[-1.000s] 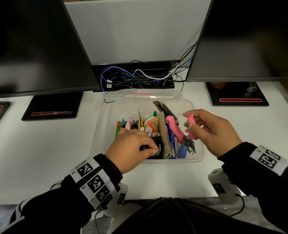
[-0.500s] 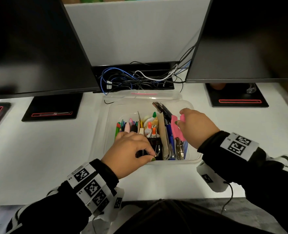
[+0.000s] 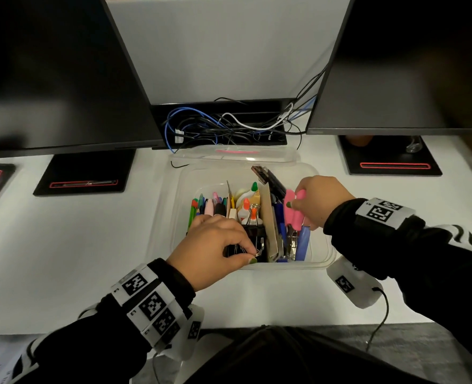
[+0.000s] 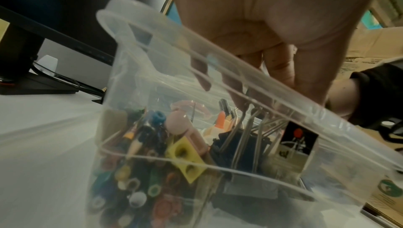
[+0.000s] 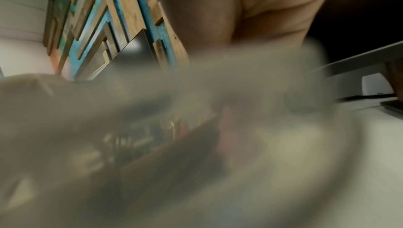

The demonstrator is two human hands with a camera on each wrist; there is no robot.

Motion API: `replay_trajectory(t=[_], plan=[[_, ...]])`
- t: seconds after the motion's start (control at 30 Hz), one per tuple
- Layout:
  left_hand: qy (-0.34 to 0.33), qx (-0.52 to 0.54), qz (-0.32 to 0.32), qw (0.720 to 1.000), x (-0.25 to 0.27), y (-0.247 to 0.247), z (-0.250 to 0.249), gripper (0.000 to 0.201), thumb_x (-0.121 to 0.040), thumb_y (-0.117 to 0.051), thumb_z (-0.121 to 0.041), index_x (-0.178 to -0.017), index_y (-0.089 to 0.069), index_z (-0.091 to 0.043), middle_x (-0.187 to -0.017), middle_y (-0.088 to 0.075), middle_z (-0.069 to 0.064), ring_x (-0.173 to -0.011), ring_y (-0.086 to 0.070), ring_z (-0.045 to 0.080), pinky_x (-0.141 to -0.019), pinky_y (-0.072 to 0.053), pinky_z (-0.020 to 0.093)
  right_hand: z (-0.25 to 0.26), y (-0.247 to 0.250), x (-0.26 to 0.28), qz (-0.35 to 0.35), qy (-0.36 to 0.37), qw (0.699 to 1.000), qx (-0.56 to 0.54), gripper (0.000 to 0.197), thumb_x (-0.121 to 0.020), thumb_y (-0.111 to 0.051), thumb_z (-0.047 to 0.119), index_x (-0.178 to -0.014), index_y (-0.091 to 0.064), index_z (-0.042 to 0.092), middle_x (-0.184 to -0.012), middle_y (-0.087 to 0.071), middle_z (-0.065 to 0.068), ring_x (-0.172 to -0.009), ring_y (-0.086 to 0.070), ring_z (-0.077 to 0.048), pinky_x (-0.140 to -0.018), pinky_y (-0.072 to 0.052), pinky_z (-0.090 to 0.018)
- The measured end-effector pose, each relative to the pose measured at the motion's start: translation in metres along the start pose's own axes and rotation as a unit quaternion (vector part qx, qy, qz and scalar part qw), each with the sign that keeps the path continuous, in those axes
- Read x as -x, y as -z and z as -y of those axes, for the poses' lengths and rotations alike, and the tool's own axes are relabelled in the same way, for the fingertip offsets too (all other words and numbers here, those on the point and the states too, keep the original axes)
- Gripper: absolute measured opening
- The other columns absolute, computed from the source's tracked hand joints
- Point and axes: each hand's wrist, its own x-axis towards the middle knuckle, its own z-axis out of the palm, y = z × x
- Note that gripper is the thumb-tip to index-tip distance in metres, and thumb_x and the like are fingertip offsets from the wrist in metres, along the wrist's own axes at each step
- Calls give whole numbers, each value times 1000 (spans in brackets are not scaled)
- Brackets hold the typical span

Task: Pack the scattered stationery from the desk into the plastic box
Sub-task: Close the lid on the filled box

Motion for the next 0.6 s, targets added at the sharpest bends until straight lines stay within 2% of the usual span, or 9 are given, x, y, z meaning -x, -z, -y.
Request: replay_trajectory(t=[0.1, 0.17, 0.33, 0.4, 0.5, 0.6], plan=[[0, 2, 1, 1000, 0, 0, 0, 34, -74, -43, -62, -87, -68, -44, -92, -59, -26, -100, -46, -5, -104, -21, 30, 3, -3, -1, 16, 18, 999, 30, 27, -94, -49, 27, -105, -60, 5, -92, -60, -9, -83, -56, -24, -71, -41, -26], [-1, 3, 0, 1000, 1, -1, 1, 32, -75, -43, -61, -87, -68, -44, -92, -59, -26, -100, -46, -5, -103, -21, 30, 4, -6, -2, 25, 17, 999, 23, 22, -93, -46, 23, -98, -60, 6, -88, -58, -9, -76, -53, -21, -67, -40, -26], [3, 3, -1, 1000, 1, -1, 1, 33, -74, -43, -62, -88, -68, -44, -91, -57, -28, -100, -45, -5, -102, -20, 27, 7, -8, -5, 33, 5, 998, 49, 25, -95, -45, 24, -100, -59, 4, -80, -53, -6, -77, -50, -21, -63, -37, -24], [0, 2, -1, 1000, 2, -1, 1, 32, -75, -43, -62, -88, -67, -45, -91, -57, -28, -100, -46, -5, -102, -21, 28, 7, -8, -5, 32, 7, 998, 54, 30, -96, -44, 26, -107, -59, 1, -91, -58, -10, -82, -51, -23, -68, -37, -25], [-1, 6, -4, 1000, 3, -1, 1, 32, -75, -43, -61, -89, -67, -44, -91, -57, -28, -99, -46, -4, -103, -21, 29, 4, -8, -3, 7, 15, 998, 65, 34, -97, -45, 27, -121, -53, 4, -120, -55, -14, -106, -55, -26, -83, -41, -28], [-3, 1, -4, 1000, 4, -1, 1, 34, -76, -42, -61, -90, -67, -44, -91, -57, -29, -99, -46, -6, -104, -21, 29, -1, -6, -1, -5, 24, 996, 90, 37, -96, -50, 28, -127, -51, 8, -127, -51, -12, -117, -50, -25, -96, -39, -28]])
